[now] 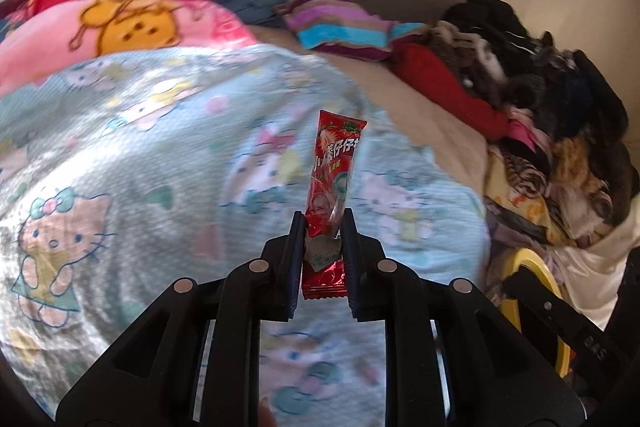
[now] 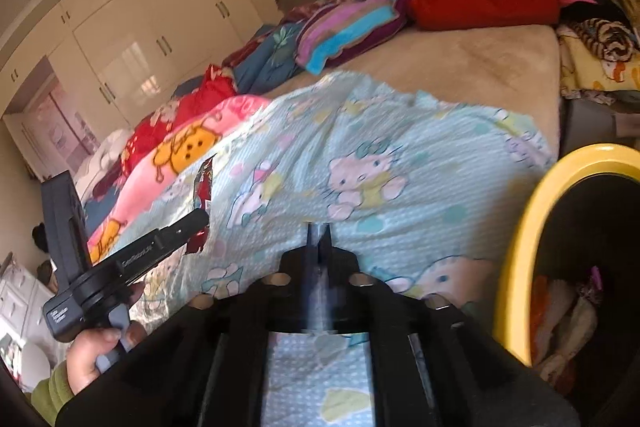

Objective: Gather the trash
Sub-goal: 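Carry the red wrapper and brown wrapper over the bin with both tools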

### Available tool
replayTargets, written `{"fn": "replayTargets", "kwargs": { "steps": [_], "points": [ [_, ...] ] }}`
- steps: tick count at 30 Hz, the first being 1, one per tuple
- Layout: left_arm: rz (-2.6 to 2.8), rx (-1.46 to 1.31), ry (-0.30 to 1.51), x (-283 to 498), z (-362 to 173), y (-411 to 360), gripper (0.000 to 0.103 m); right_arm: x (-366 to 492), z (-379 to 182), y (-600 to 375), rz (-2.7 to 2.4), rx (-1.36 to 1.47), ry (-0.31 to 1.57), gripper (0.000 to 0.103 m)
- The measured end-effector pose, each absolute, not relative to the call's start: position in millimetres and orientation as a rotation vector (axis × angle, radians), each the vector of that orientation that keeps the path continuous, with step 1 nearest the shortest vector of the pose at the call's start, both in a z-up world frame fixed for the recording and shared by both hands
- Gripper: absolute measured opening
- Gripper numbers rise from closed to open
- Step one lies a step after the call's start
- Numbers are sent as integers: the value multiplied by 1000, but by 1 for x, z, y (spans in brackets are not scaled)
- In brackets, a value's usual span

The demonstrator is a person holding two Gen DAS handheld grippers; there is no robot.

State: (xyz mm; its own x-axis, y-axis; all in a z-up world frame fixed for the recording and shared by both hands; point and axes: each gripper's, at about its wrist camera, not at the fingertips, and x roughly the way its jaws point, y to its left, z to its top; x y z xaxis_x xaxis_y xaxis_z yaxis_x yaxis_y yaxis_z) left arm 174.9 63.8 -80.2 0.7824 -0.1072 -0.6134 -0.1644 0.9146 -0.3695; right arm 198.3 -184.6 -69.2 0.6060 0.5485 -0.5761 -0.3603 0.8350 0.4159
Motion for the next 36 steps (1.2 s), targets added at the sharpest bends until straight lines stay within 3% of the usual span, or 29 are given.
{"fn": "replayTargets", "kwargs": {
  "steps": [36],
  "points": [
    [-334,-233,650,155,-37,-91,12,176,-26,-357,233,383,574,1]
  ]
}}
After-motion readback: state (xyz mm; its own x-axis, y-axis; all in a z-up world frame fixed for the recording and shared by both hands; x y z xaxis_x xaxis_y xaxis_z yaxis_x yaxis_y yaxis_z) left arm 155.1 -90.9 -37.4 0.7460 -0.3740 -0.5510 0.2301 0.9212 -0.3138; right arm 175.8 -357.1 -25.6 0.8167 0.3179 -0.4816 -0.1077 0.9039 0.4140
